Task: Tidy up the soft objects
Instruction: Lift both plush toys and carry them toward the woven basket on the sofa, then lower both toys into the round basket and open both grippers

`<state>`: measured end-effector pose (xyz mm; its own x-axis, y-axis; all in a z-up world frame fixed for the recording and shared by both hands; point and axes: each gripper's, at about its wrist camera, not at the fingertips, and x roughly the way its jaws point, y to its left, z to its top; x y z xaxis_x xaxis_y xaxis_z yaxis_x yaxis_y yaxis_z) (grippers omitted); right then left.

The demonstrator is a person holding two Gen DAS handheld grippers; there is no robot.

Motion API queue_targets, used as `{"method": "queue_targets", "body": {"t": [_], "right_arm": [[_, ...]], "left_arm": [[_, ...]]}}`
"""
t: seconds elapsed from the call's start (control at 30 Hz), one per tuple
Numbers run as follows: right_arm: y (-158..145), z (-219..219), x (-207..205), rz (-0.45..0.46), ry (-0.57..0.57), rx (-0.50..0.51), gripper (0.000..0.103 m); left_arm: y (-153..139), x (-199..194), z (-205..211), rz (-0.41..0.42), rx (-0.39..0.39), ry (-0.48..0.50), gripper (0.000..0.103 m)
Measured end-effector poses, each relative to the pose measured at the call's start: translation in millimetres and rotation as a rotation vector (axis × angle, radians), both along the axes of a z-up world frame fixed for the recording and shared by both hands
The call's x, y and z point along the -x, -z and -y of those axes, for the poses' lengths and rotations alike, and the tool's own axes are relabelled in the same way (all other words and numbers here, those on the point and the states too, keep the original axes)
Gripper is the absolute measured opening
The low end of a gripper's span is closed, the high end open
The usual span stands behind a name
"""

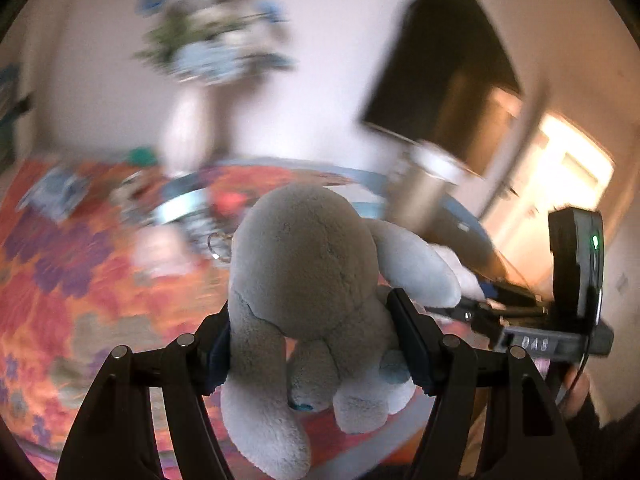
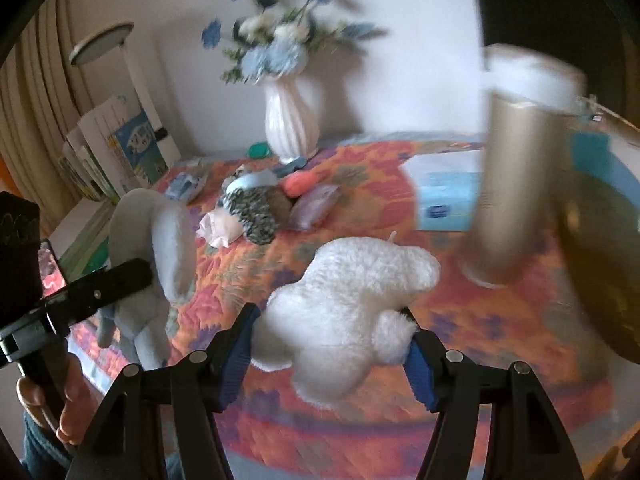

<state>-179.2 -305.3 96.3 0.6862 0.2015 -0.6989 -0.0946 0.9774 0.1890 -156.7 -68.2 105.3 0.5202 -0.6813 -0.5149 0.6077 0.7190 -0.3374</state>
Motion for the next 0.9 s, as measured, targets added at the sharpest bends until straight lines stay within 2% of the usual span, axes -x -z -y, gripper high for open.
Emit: {"method": "queue_targets", "body": {"t": [0.2,0.33,0.4,0.5,0.57,0.67,0.8,0.9], "right_arm": [[-43,82,50,0.075,0.159,0.006,0.065],[-67,154,79,0.126,0.375,0.017,0.065],[-75,189,87,0.131,0.470,-0.003,0.065],[-80,241,82,0.128,0.579,-0.054,0.065],[-80,267,71,0.115,0.615,-0.080,0.065],[-73,297,45,0.084,0.632,-0.144,0.065],[-58,321,7,0.012,0.632,-0.168,0.067],[-47,335,-15,-0.029,0.601,-0.189,0.072]], "left_arm": [[-28,30,98,0.040,0.002,0.244,0.068],[-35,38,167,0.025,-0.007,0.385,0.068],[-39,39,204,0.033,-0.028,0.425,0.068],[-44,31,250,0.048,-0.067,0.429,0.068],[-46,19,281,0.060,-0.092,0.388,0.068],[-42,5,319,0.111,-0.165,0.321,0.068],[-30,-12,358,0.142,-0.243,0.271,0.070],[-23,-22,366,0.165,-0.254,0.248,0.074]]}}
